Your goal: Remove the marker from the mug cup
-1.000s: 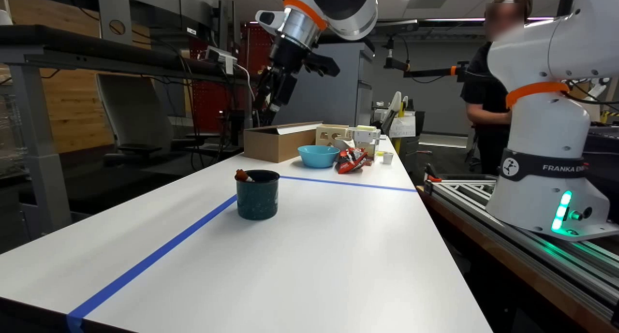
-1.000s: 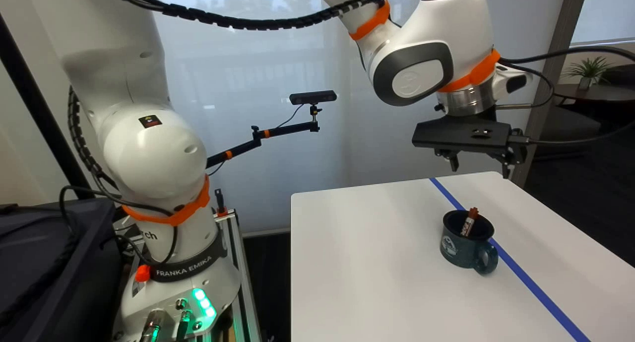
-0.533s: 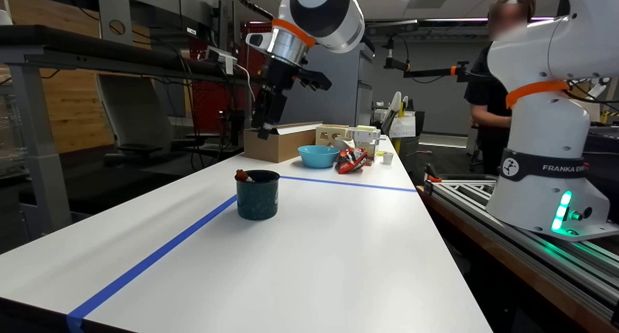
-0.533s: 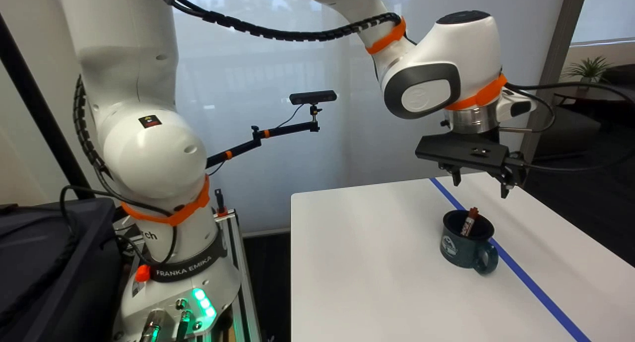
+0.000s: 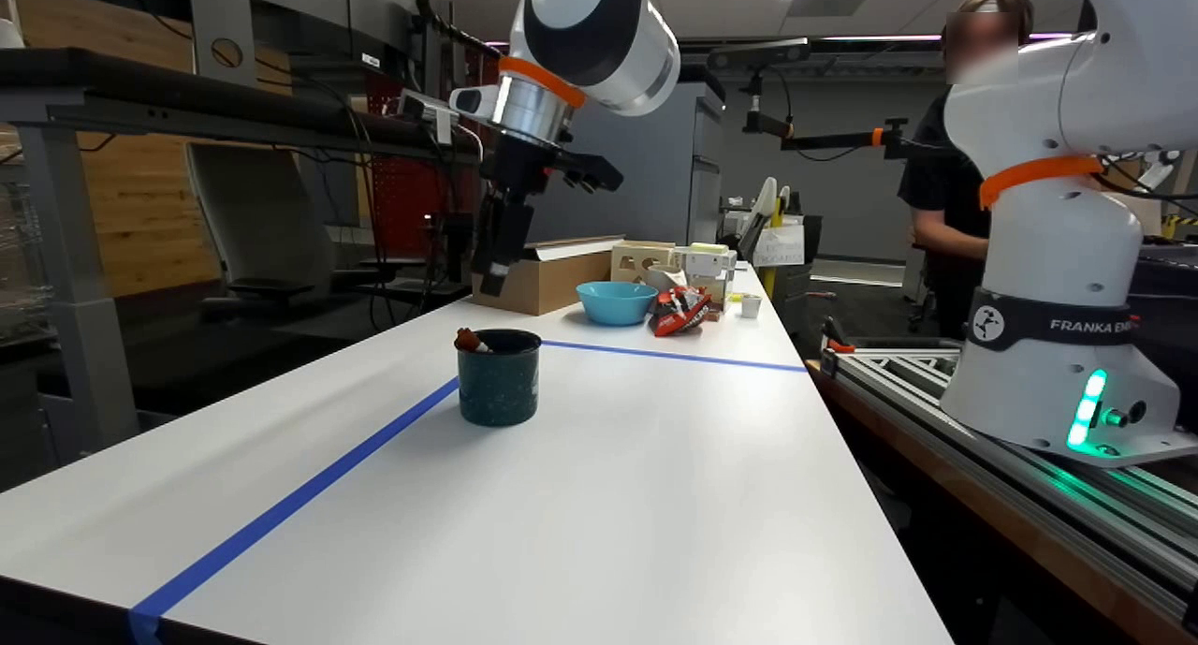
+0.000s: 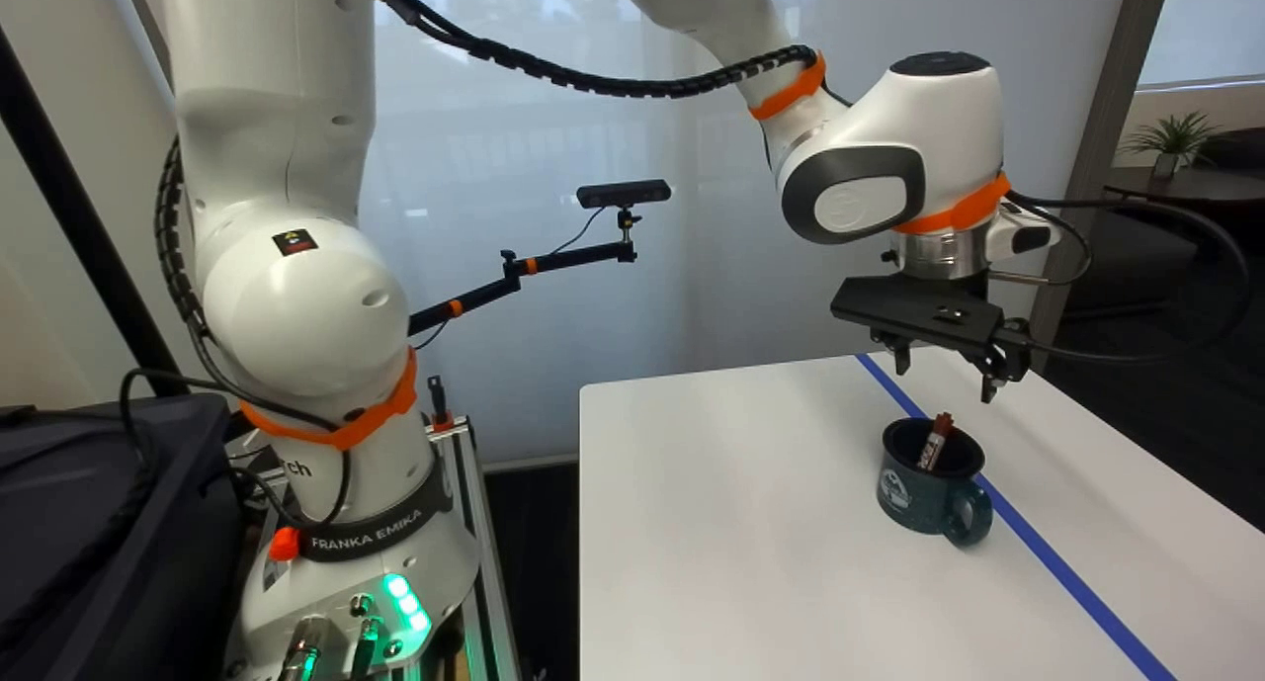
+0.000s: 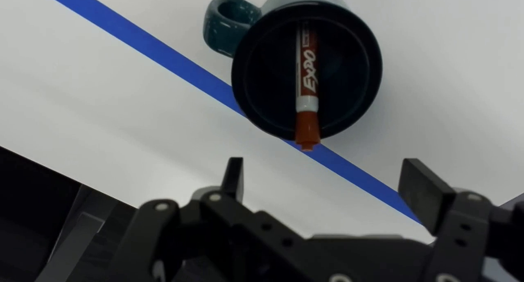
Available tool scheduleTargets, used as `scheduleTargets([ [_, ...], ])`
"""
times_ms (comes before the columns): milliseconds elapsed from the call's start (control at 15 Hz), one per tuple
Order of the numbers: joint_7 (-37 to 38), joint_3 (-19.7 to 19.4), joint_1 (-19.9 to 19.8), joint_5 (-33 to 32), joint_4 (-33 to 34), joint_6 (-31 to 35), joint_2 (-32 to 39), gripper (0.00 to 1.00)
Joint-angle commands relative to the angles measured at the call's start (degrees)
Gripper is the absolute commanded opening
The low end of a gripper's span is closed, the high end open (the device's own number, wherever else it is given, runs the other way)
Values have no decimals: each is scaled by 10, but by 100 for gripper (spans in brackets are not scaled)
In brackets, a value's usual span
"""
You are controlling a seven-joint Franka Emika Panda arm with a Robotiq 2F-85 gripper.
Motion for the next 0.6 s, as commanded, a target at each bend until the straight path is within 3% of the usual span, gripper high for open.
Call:
scheduleTargets([
  [0, -15, 18, -21, 32, 37, -24, 38, 90],
  [67, -16, 22, -25, 34, 41, -25, 46, 84],
  [200, -14, 28, -32, 34, 47, -28, 60, 84],
  [267, 39, 123, -130, -41, 43, -14, 51, 82],
  [333, 43, 139, -145, -50, 46, -15, 57, 85],
  [400, 52, 166, -170, -64, 49, -17, 63, 79],
  [533, 64, 208, -215, -85, 56, -17, 74, 77],
])
